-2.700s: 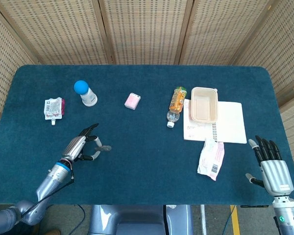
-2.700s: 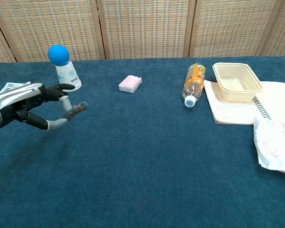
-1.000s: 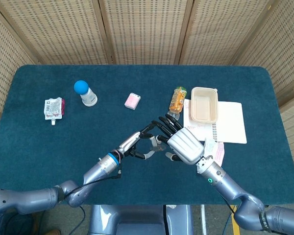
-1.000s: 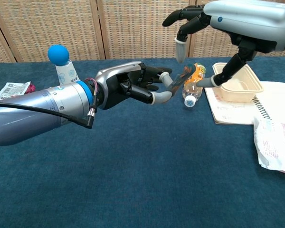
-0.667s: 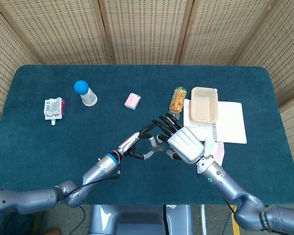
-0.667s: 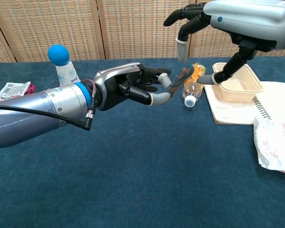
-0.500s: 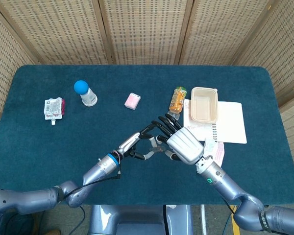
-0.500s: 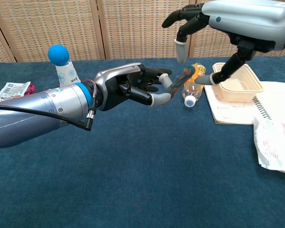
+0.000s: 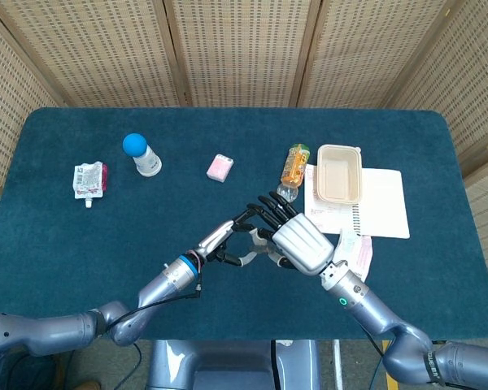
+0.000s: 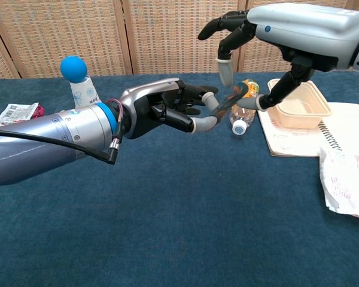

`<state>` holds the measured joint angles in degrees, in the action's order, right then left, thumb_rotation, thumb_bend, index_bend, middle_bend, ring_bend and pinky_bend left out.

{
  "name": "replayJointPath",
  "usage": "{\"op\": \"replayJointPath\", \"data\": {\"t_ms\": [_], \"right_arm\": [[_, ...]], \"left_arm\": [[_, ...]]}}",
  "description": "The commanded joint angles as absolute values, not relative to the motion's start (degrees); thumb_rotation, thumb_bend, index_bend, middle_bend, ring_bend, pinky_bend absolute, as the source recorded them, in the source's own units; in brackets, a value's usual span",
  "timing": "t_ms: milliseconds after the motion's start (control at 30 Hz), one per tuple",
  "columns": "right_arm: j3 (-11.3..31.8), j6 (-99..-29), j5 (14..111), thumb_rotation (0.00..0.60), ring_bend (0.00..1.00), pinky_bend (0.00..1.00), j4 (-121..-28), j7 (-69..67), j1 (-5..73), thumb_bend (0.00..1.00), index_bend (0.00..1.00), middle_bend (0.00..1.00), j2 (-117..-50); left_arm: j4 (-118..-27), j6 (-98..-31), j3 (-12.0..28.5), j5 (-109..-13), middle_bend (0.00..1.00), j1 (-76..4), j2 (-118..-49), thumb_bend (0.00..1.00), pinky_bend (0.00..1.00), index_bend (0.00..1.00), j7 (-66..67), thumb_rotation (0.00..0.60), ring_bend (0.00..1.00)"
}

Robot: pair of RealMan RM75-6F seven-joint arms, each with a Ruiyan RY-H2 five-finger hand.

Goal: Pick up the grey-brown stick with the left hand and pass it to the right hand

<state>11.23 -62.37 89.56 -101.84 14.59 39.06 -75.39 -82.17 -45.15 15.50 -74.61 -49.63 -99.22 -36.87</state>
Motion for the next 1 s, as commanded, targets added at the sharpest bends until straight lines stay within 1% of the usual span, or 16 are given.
{"op": "replayJointPath", "data": {"t_ms": [33,467,567,633,700,767,867,1000], "right_arm": [[11.1,-62.5,89.5,0.6,0.0,0.0,-101.9,14.9,39.2,0.45,0.56,0.18,-75.5],[10.2,-62.4,89.6,0.6,0.0,0.0,-101.8,16.5,39.7,0.51,0.56,0.18,-74.9],[10.0,-62.4,89.8,0.6,0.0,0.0,-101.7,17.2,39.9,0.56,0.57,0.19,-75.0],[9.8,-62.3,90.0,0.6,0.0,0.0,-101.5,17.8,40.1,0.63,0.58,0.2,-75.2],[9.6,-62.3,90.3,0.6,0.0,0.0,-101.5,18.1,40.2,0.72,0.6,0.21,-75.2],[9.4,-62.1,90.6,0.6,0.0,0.0,-101.4,18.7,40.4,0.77,0.64,0.23,-75.2],[9.0,-62.1,91.6,0.6,0.0,0.0,-101.3,20.0,40.6,0.8,0.72,0.24,-75.2],[8.7,-62.3,92.1,0.6,0.0,0.0,-101.1,20.7,40.7,0.81,0.78,0.24,-75.3]], "left_arm": [[-82.3,-45.0,15.4,-74.4,0.0,-49.7,-99.3,0.59,0.0,0.82,-36.5,0.6,0.0],[-82.4,-45.0,15.3,-74.1,0.0,-49.7,-99.5,0.59,0.0,0.82,-35.8,0.6,0.0],[-82.7,-45.2,15.4,-74.2,0.0,-49.7,-99.4,0.59,0.0,0.82,-35.8,0.6,0.0],[-82.9,-45.4,15.4,-74.3,0.0,-49.7,-99.3,0.59,0.0,0.83,-35.7,0.6,0.0],[-83.0,-45.5,15.3,-74.4,0.0,-49.6,-99.2,0.59,0.0,0.83,-35.6,0.6,0.0],[-83.1,-45.6,15.3,-74.5,0.0,-49.6,-99.1,0.59,0.0,0.83,-35.5,0.6,0.0],[-83.3,-45.7,15.5,-74.4,0.0,-49.5,-98.9,0.59,0.0,0.83,-35.5,0.6,0.0],[-83.6,-45.8,15.4,-74.3,0.0,-49.5,-98.8,0.59,0.0,0.83,-35.3,0.6,0.0]]}}
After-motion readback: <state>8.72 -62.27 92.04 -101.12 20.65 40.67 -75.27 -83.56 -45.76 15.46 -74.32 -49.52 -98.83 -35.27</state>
